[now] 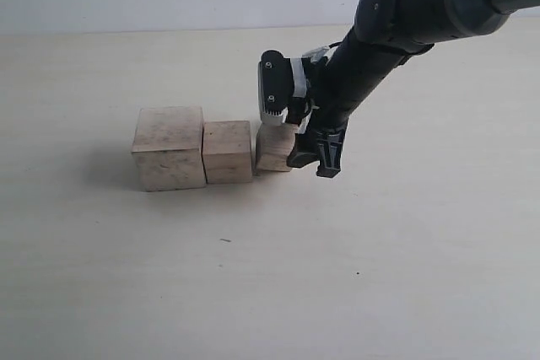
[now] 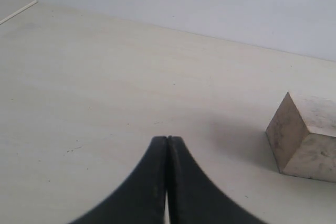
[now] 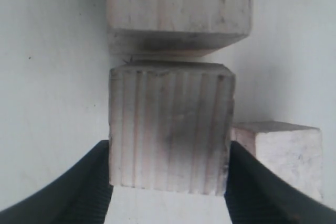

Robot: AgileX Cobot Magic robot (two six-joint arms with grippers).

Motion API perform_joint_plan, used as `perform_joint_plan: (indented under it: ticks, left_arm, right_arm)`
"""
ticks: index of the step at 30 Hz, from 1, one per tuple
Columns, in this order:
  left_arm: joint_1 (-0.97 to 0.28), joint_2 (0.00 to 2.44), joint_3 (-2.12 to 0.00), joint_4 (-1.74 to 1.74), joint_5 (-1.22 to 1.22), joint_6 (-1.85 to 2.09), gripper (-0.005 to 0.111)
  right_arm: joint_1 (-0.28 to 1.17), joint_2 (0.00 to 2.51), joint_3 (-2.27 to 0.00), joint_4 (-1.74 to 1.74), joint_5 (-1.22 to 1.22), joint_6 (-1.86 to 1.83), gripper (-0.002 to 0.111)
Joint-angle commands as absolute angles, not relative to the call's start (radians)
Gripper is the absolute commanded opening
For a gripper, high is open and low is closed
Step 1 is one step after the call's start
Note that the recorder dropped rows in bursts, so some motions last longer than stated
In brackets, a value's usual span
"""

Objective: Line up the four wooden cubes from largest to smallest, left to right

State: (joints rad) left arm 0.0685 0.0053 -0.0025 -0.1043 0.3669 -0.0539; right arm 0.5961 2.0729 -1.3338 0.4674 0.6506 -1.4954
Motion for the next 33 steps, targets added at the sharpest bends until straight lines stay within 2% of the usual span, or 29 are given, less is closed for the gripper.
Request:
perform_joint_plan:
  ticks: [1, 4, 9, 11, 23, 33]
  left_arm:
    - [0.069, 0.0, 0.0, -0.101, 0.36, -0.053, 0.0]
    - [0.069, 0.0, 0.0, -0.101, 0.36, -0.053, 0.0]
    - [0.069, 0.0, 0.0, -0.101, 0.36, -0.053, 0.0]
    - [0.069, 0.0, 0.0, -0.101, 0.36, -0.053, 0.0]
    - [0.069, 0.0, 0.0, -0.101, 0.36, -0.053, 0.0]
    - [0.069, 0.0, 0.0, -0.101, 0.36, -0.053, 0.0]
  right_arm:
    - [0.593, 2.072, -1.334, 0.471, 0.66, -1.438, 0.002]
    - [0.593, 2.072, -1.334, 0.471, 0.66, -1.409, 0.013]
    - [0.593, 2.072, -1.334, 0.476, 0.663, -1.393, 0.049]
    - [0.593, 2.072, -1.334, 0.477, 0.663, -1.387, 0.054]
    - [0.593, 2.072, -1.334, 0.497, 0.66, -1.386, 0.065]
    - [0.593, 1.979, -1.334, 0.488, 0.662, -1.291, 0.066]
